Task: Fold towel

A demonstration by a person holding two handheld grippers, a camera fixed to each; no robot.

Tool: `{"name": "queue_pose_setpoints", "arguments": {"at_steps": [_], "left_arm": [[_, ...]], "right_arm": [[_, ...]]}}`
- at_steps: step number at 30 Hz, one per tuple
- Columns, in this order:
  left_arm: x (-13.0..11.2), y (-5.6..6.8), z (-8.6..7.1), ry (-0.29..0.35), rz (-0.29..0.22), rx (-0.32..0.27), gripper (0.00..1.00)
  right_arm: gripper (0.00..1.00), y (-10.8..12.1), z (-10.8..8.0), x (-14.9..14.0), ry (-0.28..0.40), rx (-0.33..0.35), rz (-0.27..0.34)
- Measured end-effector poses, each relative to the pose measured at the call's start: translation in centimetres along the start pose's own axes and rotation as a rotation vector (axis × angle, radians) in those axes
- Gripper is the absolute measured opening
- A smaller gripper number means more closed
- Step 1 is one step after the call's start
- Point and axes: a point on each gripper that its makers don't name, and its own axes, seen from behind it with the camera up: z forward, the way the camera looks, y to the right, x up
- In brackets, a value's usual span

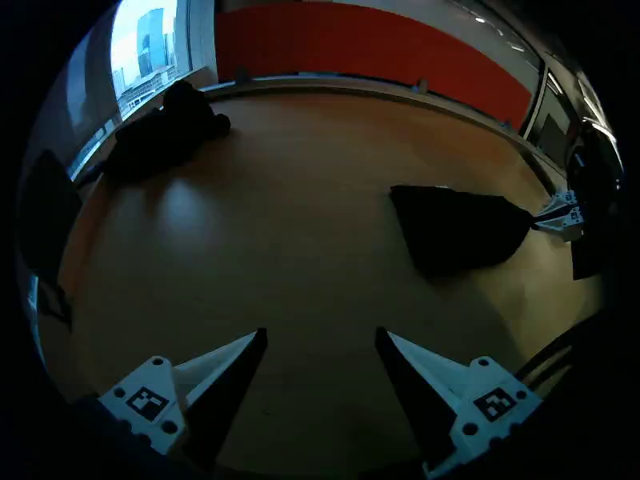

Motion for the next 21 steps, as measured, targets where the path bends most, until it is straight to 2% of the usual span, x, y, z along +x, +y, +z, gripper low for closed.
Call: {"name": "queue_pose_setpoints", "arguments": {"at_steps": [11, 15, 21], "left_arm": [[-1.0, -0.2, -0.8, 0.011, -0.054, 0.000, 1.00], [-1.3, -0.1, -1.1, 0.017, -0.073, -0.001, 1.00], [-1.7, 0.0, -1.4, 0.025, -0.100, -0.004, 1.00]], "right_arm": [[0.04, -2.3, 0.5, 8.6, 0.088, 0.058, -0.162], [0.04, -3.2, 0.9, 10.3, 0.097, 0.072, -0.220], [0.04, -4.1, 1.7, 11.8, 0.099, 0.091, -0.272]]}}
